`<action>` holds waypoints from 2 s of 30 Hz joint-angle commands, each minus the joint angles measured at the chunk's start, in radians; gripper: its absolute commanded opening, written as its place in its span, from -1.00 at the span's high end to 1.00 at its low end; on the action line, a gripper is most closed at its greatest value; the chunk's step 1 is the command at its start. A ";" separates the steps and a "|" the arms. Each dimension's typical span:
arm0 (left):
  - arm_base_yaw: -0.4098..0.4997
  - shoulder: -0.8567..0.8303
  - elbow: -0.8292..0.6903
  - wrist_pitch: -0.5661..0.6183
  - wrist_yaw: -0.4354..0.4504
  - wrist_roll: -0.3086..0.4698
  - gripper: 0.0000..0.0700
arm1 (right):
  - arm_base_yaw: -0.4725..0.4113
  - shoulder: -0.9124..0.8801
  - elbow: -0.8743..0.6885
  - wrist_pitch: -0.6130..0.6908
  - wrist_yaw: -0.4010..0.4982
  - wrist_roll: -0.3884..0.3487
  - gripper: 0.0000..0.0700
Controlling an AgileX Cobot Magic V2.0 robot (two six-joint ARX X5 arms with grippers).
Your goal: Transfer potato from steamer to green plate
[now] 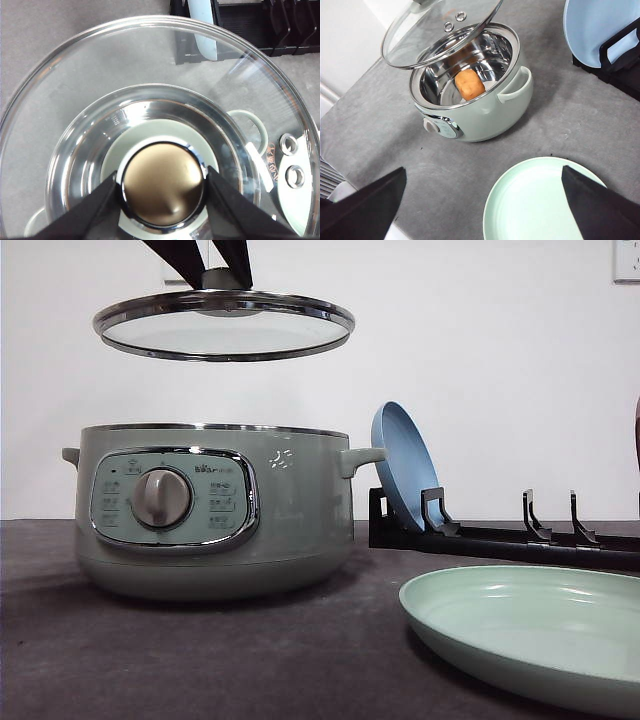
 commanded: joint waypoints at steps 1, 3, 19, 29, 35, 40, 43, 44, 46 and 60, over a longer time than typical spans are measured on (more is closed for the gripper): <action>0.000 -0.008 0.047 0.026 0.006 -0.005 1.00 | 0.003 0.003 0.016 0.008 0.000 -0.012 -0.80; 0.011 -0.008 0.047 0.021 0.006 -0.004 1.00 | 0.003 0.003 0.016 0.008 0.000 -0.015 -0.80; 0.258 -0.010 0.047 -0.017 0.006 -0.004 1.00 | 0.003 0.003 0.016 0.008 0.000 -0.016 -0.80; 0.417 -0.010 0.047 -0.030 0.006 -0.004 1.00 | 0.003 0.004 0.016 0.008 0.050 -0.019 -0.80; 0.480 -0.010 0.047 -0.038 0.006 -0.004 1.00 | 0.003 0.004 0.016 0.008 0.061 -0.019 -0.80; 0.512 -0.010 0.047 -0.041 0.007 -0.004 1.00 | 0.003 0.004 0.016 0.008 0.056 -0.006 -0.80; 0.519 -0.010 0.047 -0.041 0.007 -0.004 1.00 | 0.006 0.023 0.016 0.016 0.044 0.019 -0.76; 0.519 -0.010 0.047 -0.041 0.007 -0.004 1.00 | 0.010 0.035 0.016 0.026 0.031 0.021 -0.75; 0.519 -0.010 0.047 -0.040 0.007 -0.003 1.00 | 0.025 0.069 0.017 0.060 0.004 0.034 -0.75; 0.519 -0.010 0.047 -0.044 0.007 -0.001 1.00 | 0.243 0.626 0.364 0.092 -0.026 -0.023 -0.75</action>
